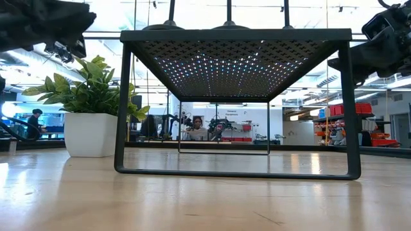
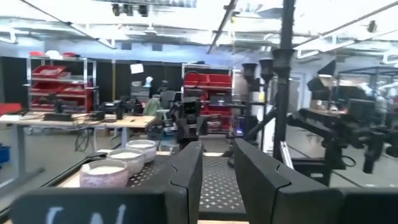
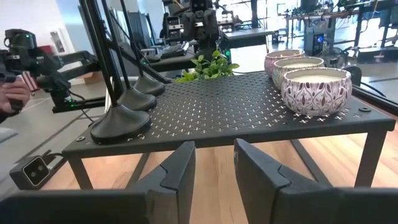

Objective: Pick & Place candle stick holders
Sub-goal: Return to Home Position

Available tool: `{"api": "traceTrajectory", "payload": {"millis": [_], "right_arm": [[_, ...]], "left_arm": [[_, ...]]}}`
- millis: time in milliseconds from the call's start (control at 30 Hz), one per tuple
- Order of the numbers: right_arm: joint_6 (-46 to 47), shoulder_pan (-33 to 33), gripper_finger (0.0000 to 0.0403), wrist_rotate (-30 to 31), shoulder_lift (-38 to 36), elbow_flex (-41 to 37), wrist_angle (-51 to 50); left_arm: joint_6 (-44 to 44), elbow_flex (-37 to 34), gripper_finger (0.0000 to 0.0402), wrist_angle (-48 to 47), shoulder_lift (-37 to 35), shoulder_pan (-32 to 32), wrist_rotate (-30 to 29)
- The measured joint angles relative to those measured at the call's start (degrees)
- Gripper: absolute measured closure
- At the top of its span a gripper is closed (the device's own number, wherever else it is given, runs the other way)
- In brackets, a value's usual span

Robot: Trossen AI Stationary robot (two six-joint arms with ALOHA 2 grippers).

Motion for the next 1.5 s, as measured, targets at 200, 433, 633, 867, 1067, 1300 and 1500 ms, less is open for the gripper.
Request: {"api": "traceTrajectory", "payload": {"millis": [200,433,633,867,1067,1300,1500], "right_arm": [[0.0,0.0,0.0292,0.1,0.0,0.0,0.1],[0.0,0.0,0.0292,0.1,0.0,0.0,0.2],[0.0,0.0,0.0292,0.1,0.0,0.0,0.2],[0.0,0.0,0.0292,0.1,0.0,0.0,0.2],[0.0,0.0,0.0292,0.1,0.0,0.0,0.2],[0.0,0.0,0.0292,0.1,0.0,0.0,0.2],[0.0,0.0,0.0292,0.1,0.0,0.0,0.2]], "left_arm": [[-3.4,0.0,0.0307,1.3,0.2,0.0,1.5],[-7.7,0.0,0.0307,2.7,0.3,0.0,1.6],[-7.7,0.0,0.0307,2.8,0.3,0.0,1.6],[-7.8,0.0,0.0307,2.7,0.2,0.1,1.7],[-7.8,0.0,0.0307,2.9,0.0,3.6,1.6],[-7.8,0.0,0.0307,2.7,0.0,5.1,1.8],[-7.8,0.0,0.0307,2.5,0.0,8.9,1.8]]}}
